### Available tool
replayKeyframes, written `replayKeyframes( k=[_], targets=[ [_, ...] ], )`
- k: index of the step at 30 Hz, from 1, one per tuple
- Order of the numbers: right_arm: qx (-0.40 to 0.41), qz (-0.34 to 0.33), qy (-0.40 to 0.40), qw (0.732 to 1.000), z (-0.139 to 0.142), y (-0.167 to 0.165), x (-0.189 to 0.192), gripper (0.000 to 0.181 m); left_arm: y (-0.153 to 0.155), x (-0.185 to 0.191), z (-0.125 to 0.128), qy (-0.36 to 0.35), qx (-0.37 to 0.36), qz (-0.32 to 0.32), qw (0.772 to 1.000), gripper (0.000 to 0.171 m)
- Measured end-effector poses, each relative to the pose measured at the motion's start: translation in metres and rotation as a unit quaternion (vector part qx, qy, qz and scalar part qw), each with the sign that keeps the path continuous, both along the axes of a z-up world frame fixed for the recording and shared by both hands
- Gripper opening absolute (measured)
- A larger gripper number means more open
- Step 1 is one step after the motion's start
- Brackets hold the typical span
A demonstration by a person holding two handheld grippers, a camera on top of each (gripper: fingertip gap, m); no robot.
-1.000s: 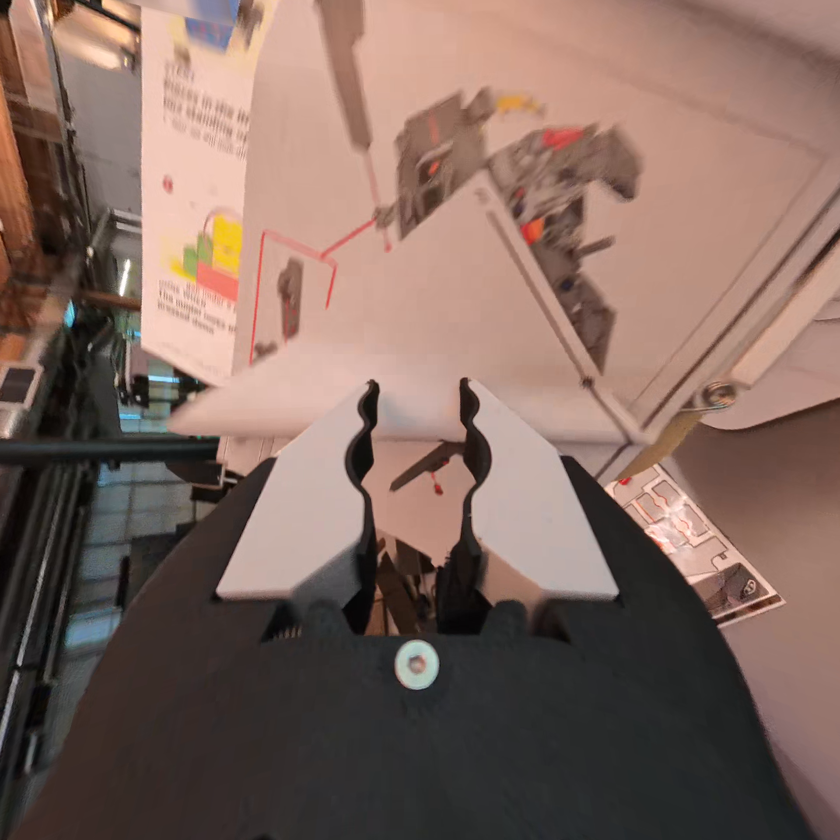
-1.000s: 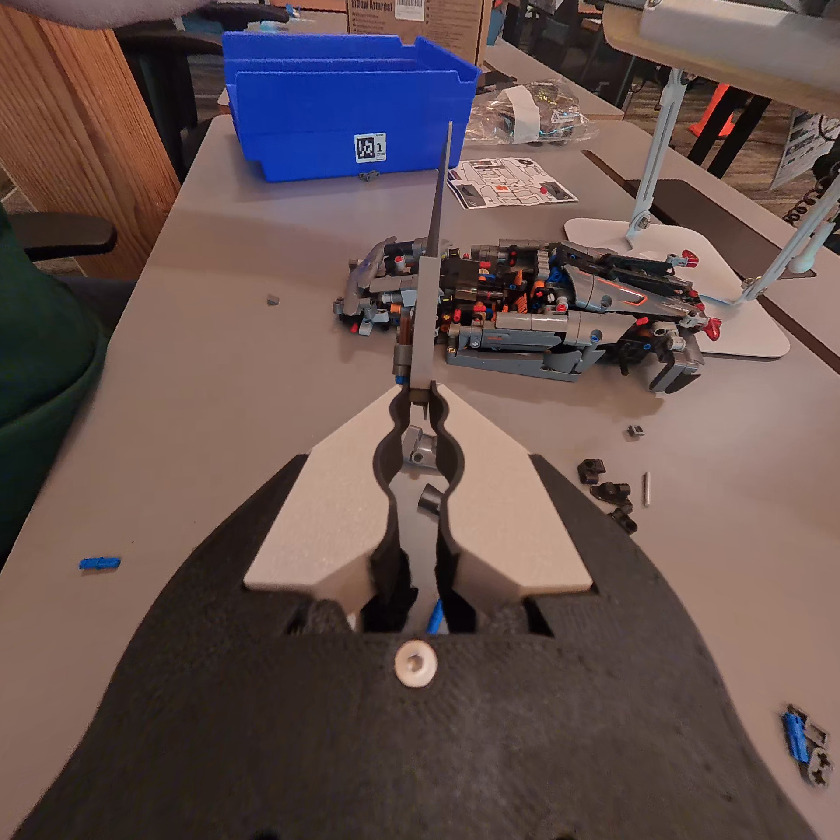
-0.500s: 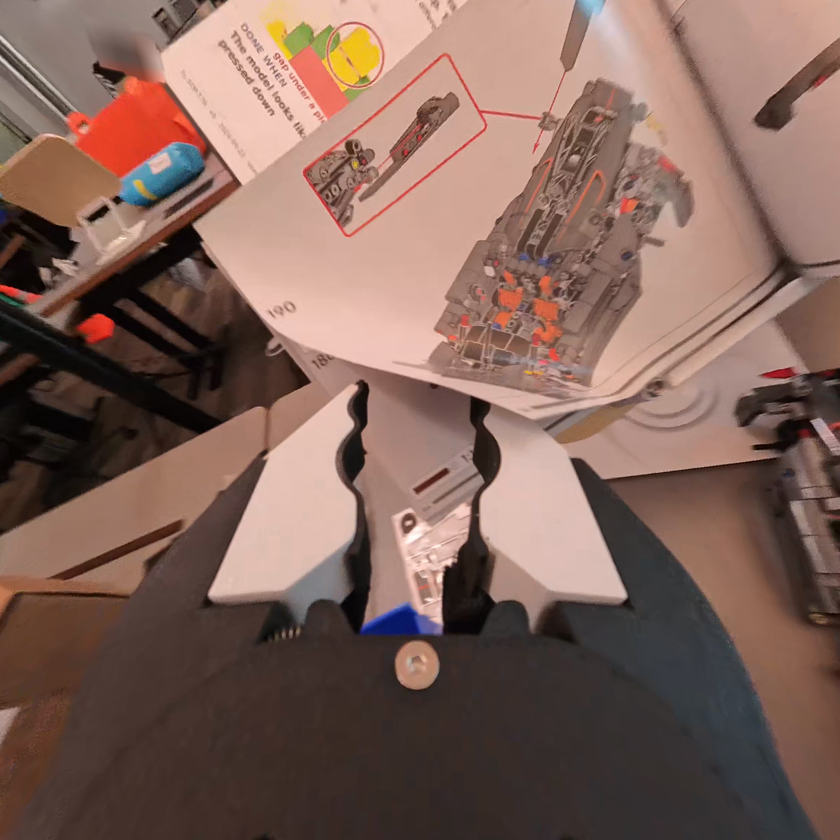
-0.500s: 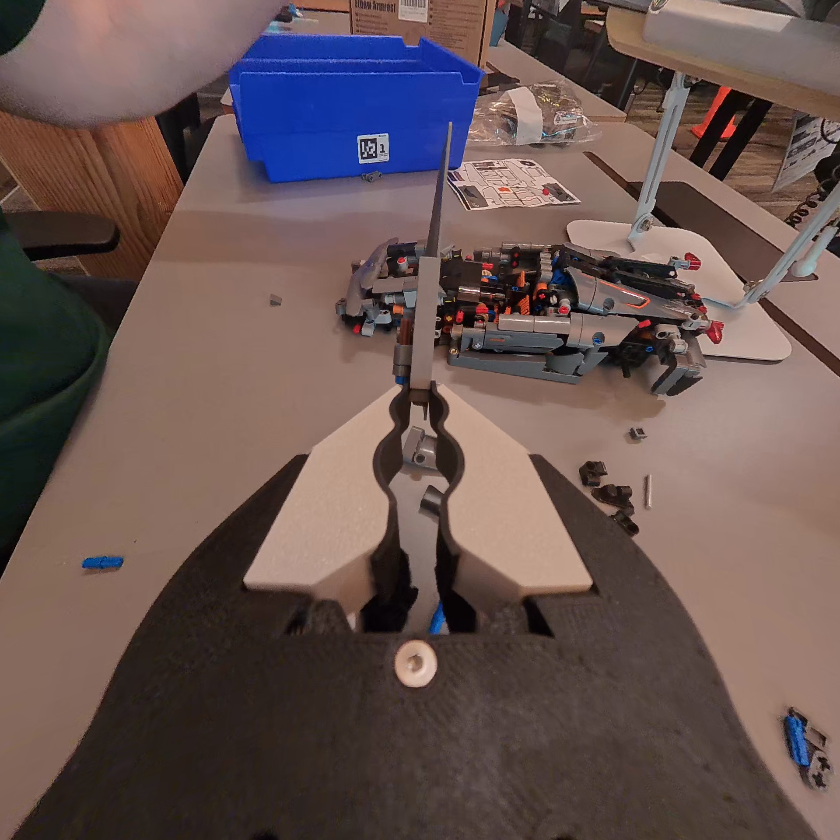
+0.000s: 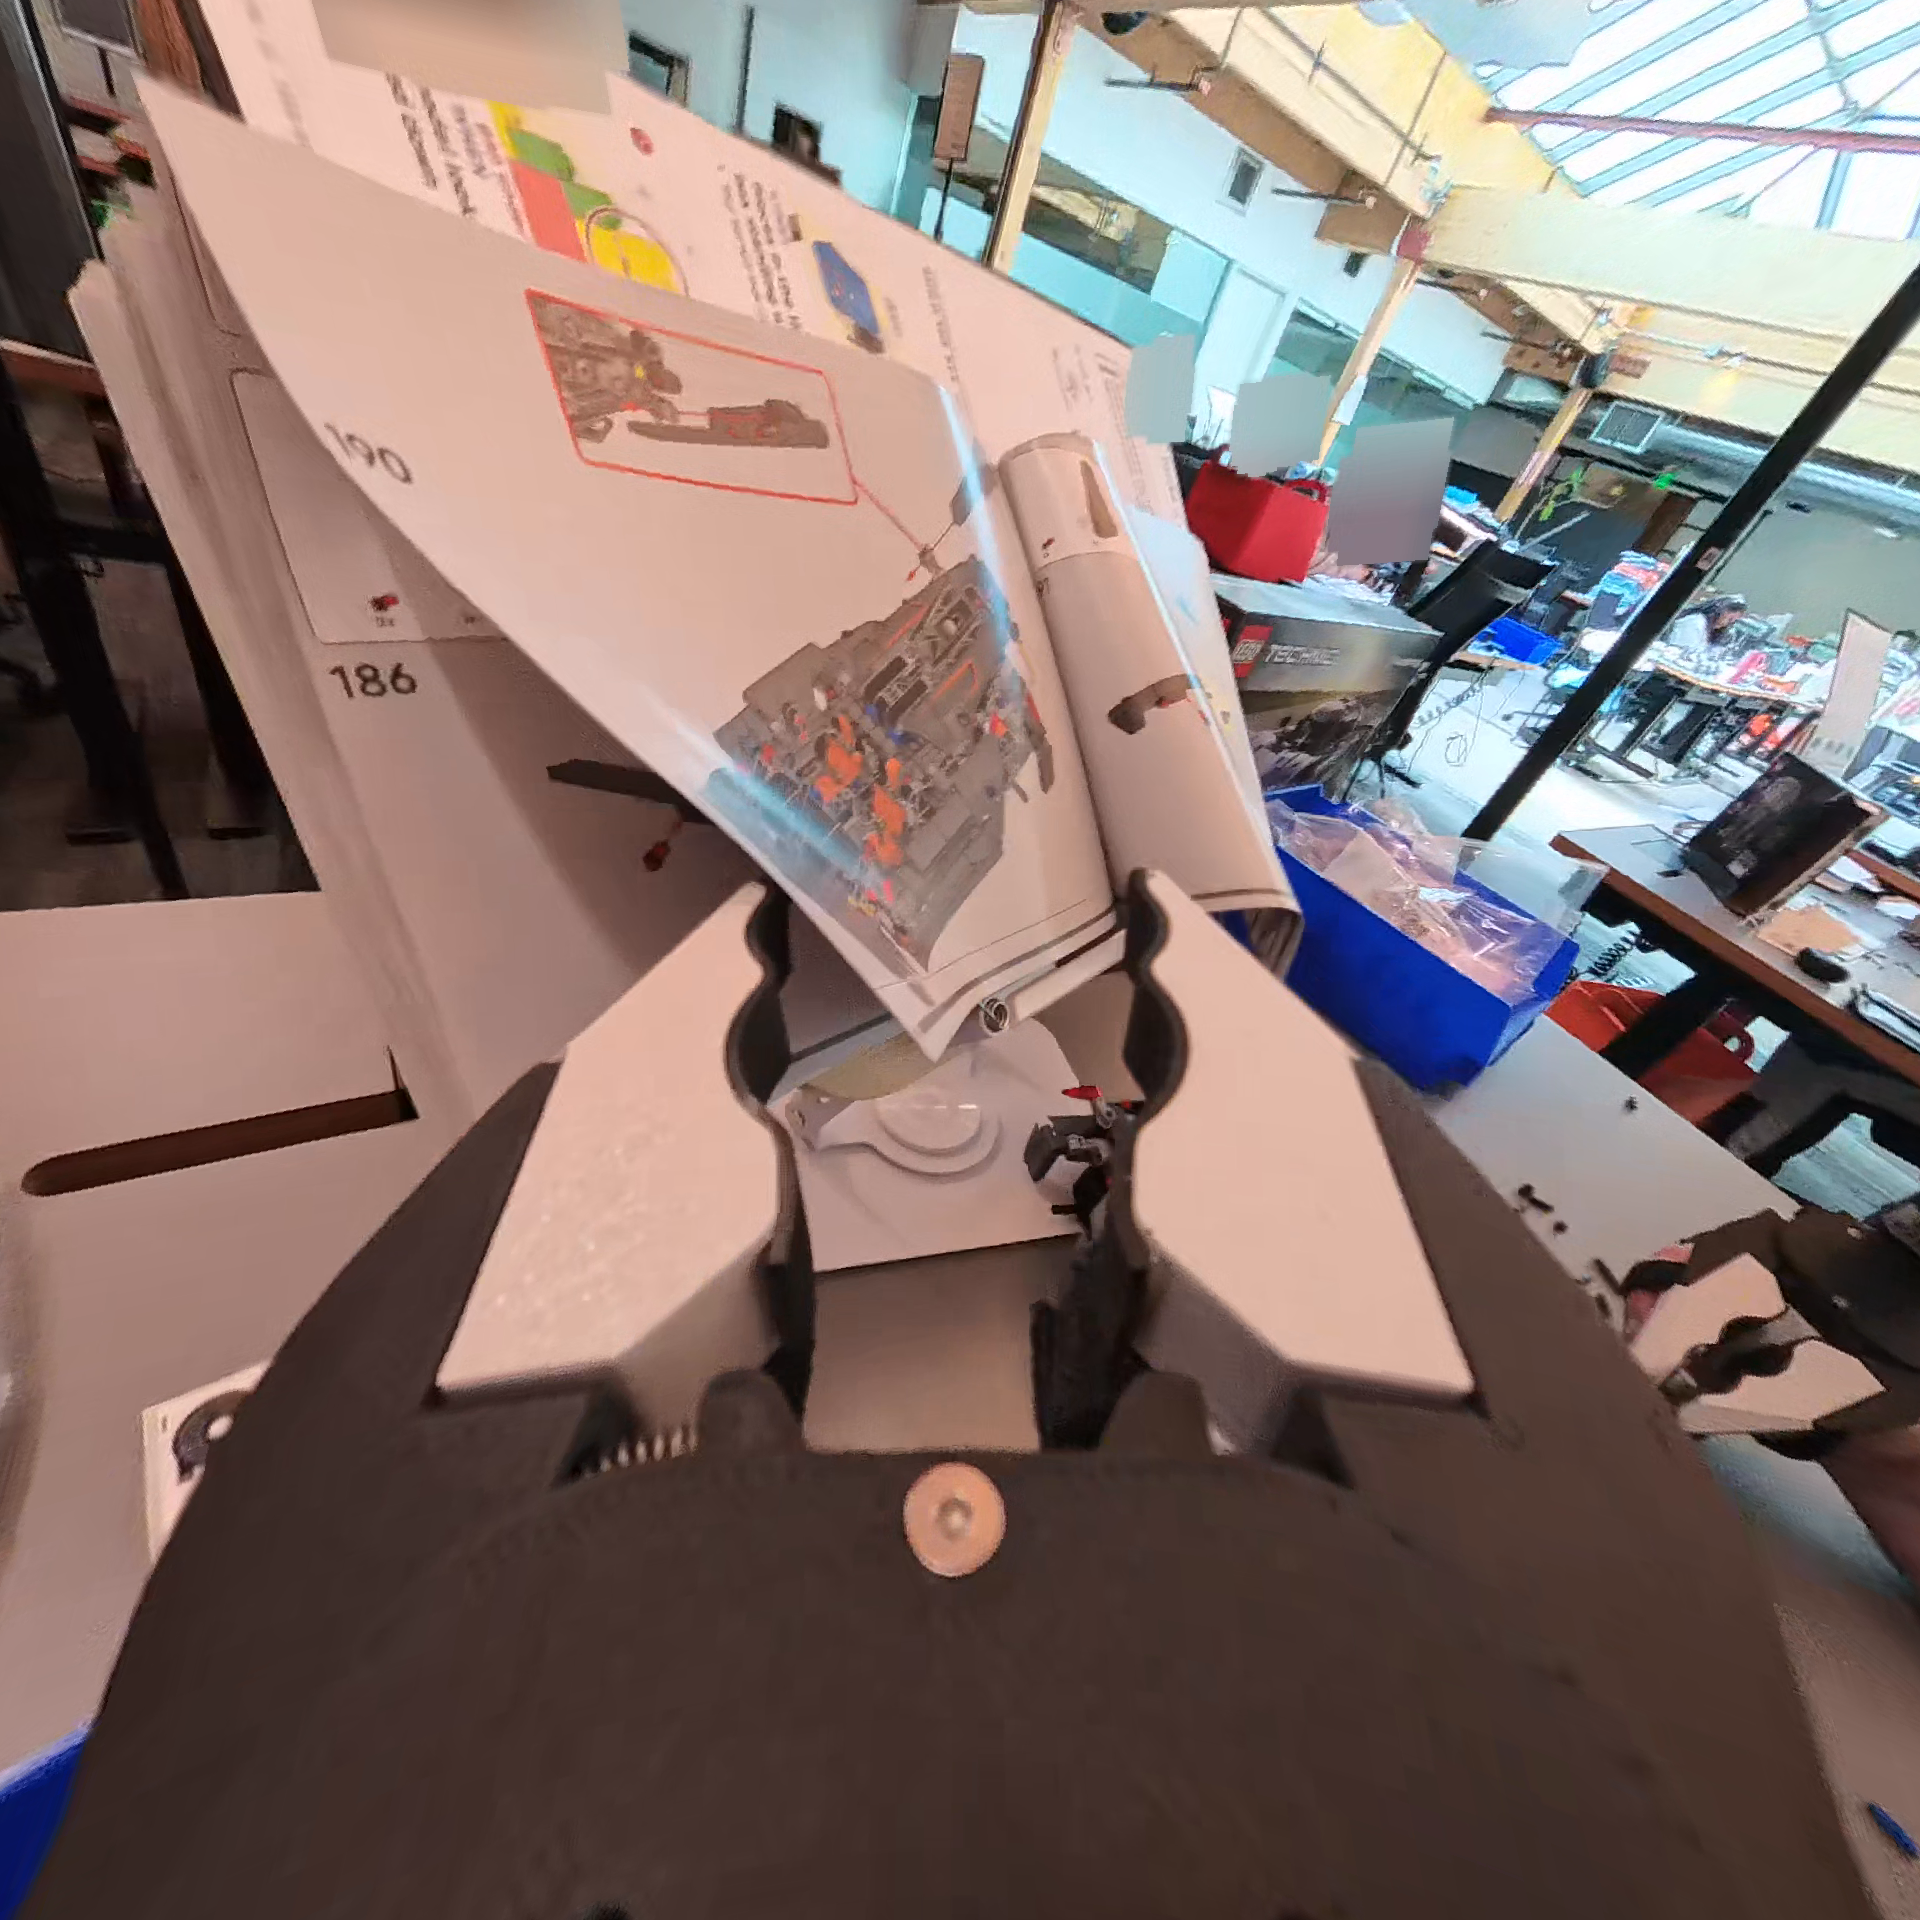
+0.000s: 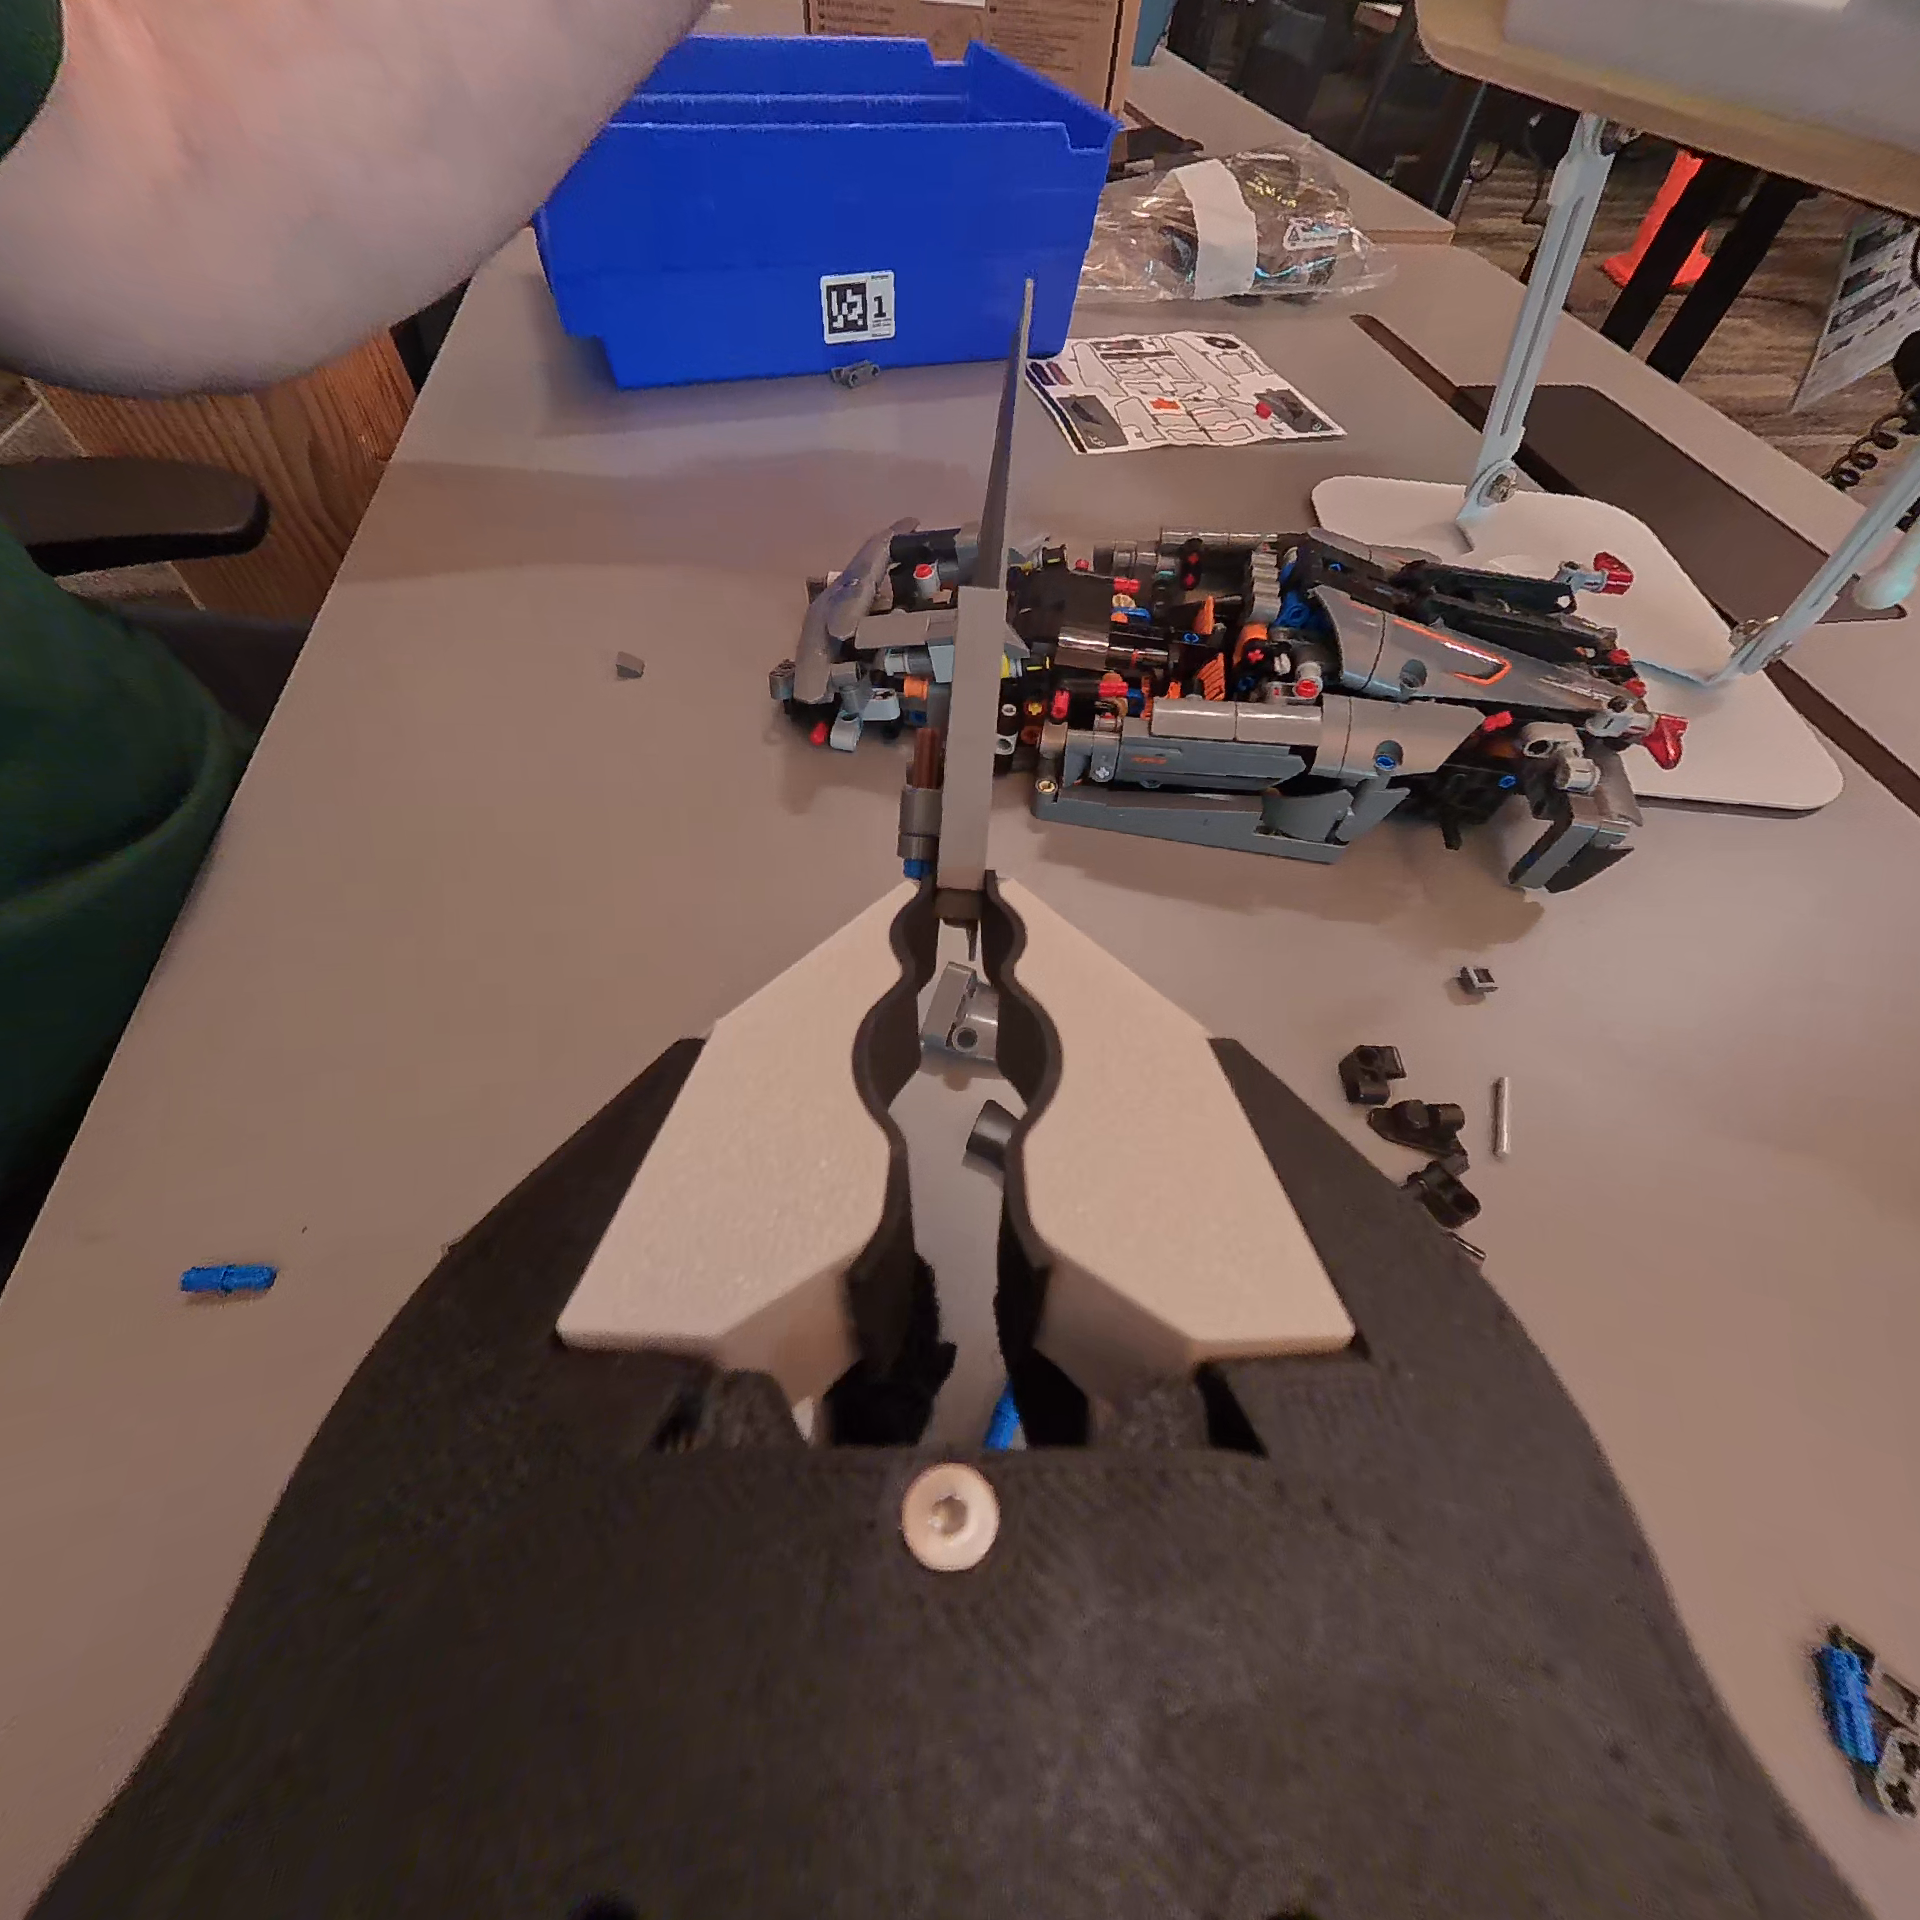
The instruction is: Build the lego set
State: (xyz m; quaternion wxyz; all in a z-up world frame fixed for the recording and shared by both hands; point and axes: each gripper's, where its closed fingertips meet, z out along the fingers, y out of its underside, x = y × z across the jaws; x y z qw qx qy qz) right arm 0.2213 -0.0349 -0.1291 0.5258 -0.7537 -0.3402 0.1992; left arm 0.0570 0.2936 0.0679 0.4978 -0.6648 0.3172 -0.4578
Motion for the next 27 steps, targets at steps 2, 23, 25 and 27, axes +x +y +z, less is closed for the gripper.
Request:
replayKeyframes(
  k=[2, 23, 25, 27],
  targets=[
    [-0.001, 0.0, -0.002, 1.0, -0.001, 0.0, 0.0, 0.005, 0.003, 0.003, -0.001, -0.002, -0.006, -0.006, 1.0, 0.044],
    [0.002, -0.006, -0.001, 1.0, 0.0, 0.0, 0.004, 0.005, 0.023, -0.038, -0.015, 0.019, 0.045, 0.123, 0.991, 0.044],
    [0.001, -0.005, -0.002, 1.0, -0.001, 0.001, 0.003, 0.005, 0.017, -0.044, -0.011, 0.028, 0.07, 0.144, 0.987, 0.05],
    [0.001, -0.006, -0.003, 1.0, -0.001, 0.001, 0.003, 0.005, 0.007, -0.05, -0.008, 0.041, 0.097, 0.159, 0.982, 0.055]
  ],
)
